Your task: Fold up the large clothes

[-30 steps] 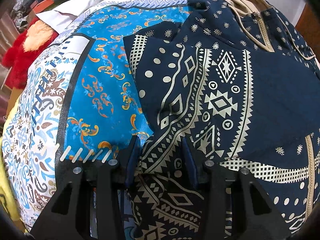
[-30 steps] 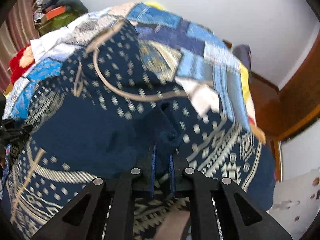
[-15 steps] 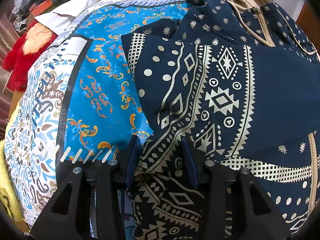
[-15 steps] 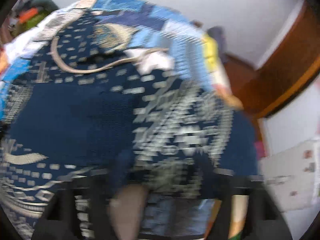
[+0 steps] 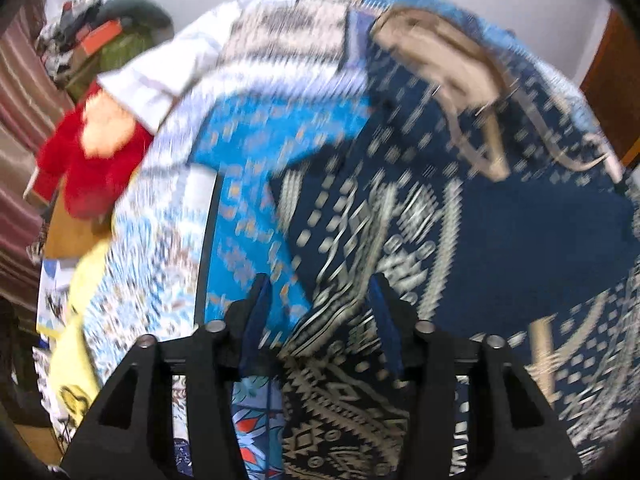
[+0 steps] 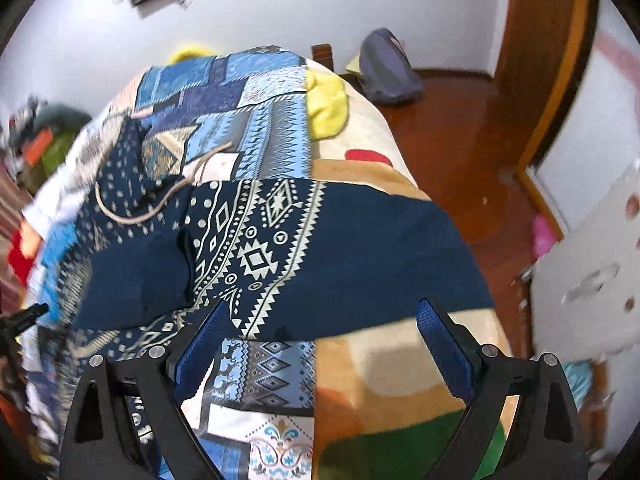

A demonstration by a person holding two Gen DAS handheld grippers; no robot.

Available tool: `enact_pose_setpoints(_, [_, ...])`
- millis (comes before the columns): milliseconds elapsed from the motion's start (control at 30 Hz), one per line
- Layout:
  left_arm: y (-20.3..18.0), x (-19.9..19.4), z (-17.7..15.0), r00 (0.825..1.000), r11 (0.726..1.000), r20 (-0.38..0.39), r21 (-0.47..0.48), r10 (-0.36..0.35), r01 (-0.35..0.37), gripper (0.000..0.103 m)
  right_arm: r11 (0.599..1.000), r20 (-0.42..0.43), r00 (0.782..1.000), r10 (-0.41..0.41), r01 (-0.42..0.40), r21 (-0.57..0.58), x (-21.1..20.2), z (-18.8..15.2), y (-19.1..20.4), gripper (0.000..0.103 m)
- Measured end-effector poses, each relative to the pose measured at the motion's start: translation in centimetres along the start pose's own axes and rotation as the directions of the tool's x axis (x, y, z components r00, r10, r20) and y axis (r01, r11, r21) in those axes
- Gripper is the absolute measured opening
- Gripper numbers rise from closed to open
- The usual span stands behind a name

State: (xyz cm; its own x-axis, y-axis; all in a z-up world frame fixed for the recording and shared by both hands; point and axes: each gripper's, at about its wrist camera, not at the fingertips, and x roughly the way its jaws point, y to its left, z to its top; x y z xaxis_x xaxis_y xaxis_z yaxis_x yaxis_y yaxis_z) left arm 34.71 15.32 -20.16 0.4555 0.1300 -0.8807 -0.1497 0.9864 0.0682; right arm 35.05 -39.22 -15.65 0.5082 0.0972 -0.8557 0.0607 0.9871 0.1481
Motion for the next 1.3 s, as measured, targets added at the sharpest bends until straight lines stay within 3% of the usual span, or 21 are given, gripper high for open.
enact_pose_setpoints(67, [-1.8, -1.4, 1.1, 0.999, 0.999, 0.046, 0.034, -0.016, 0.014, 0.065, 1.000, -0.003, 1.000, 0.015, -0.014, 0.028, -0.1, 0.2, -1.1, 0.094])
enact_pose_setpoints(233, [-7.7, -2.4, 3.1, 0.992, 0.987, 0.082, 0.140, -0.094, 0.082, 0.069, 0.995, -0.011, 1.000, 0.008, -0.007, 0.100, 0.8, -0.1, -3.9, 0.094])
enact_pose_setpoints(333, [-11.6, -1.7, 3.9, 0.985, 0.973, 0.064, 0.181, -0.160, 0.146, 0.078, 0.986, -0.055, 0.998, 0.019, -0.009, 0.165, 2.9, -0.3, -6.0, 0.094])
enact_pose_setpoints(500, [-18.1, 0.7, 4.1, 0.977, 0.950, 0.011, 0.233, -0.215, 0.207, 0.079, 0.958, -0.102, 0.993, 0.058, -0.026, 0.285, 6.2, -0.8, -8.9, 0.094])
enact_pose_setpoints(667, [-22.9, 3.2, 3.8, 0.972, 0.925, -0.057, 0.300, -0.228, 0.234, 0.079, 0.885, -0.066, 0.981, 0.181, -0.133, 0.445, 8.4, -0.5, -11.1, 0.091])
enact_pose_setpoints(867, [-25.6, 4.2, 3.6, 0.966, 0.916, -0.062, 0.309, -0.251, 0.258, 0.082, 0.835, 0.006, 0.983, 0.183, -0.158, 0.527, 10.2, 0.4, -12.4, 0.063])
enact_pose_setpoints(933, [-25.7, 4.6, 3.9, 0.958, 0.918, -0.081, 0.275, -0.276, 0.287, 0.082, 0.814, 0.027, 0.984, 0.178, -0.163, 0.558, 10.5, 0.5, -13.0, 0.040])
enact_pose_setpoints(1033, [-26.1, 4.7, 4.4, 0.955, 0.923, -0.094, 0.248, -0.281, 0.296, 0.082, 0.813, 0.040, 0.985, 0.166, -0.160, 0.560, 10.4, 1.1, -13.2, 0.017])
enact_pose_setpoints(1300, [-23.6, 0.9, 4.4, 0.960, 0.930, -0.019, 0.245, -0.280, 0.276, 0.082, 0.892, 0.143, 0.982, 0.122, -0.172, 0.418, 4.2, 3.9, -10.1, 0.009])
